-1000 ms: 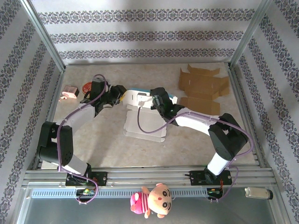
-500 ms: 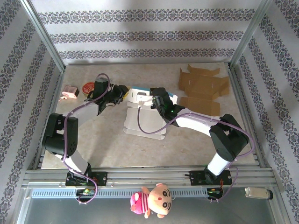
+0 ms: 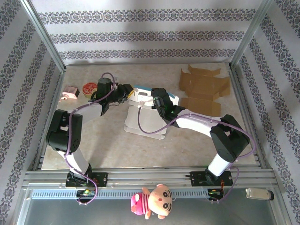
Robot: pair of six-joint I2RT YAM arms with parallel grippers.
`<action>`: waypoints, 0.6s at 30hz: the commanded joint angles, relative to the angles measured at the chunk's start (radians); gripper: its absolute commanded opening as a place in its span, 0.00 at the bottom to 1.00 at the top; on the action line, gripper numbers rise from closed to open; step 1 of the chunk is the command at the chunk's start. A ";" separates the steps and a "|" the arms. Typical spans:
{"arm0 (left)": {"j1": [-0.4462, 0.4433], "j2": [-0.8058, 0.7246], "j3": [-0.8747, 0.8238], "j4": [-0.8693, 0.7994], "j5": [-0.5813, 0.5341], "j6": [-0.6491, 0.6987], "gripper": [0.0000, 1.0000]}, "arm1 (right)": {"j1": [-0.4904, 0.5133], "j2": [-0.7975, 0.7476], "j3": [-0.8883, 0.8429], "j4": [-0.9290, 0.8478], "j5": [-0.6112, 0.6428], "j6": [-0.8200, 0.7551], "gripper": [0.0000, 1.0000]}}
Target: Fold the paper box
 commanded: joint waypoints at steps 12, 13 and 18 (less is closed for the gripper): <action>-0.016 -0.243 -0.041 -0.483 -0.190 0.760 0.29 | 0.002 0.002 0.020 -0.005 -0.008 0.011 0.00; -0.020 -0.244 -0.053 -0.495 -0.171 0.782 0.28 | 0.002 0.005 0.020 -0.004 -0.009 0.008 0.00; -0.036 -0.227 -0.106 -0.501 -0.190 0.809 0.25 | 0.003 0.020 0.025 -0.006 -0.005 0.003 0.00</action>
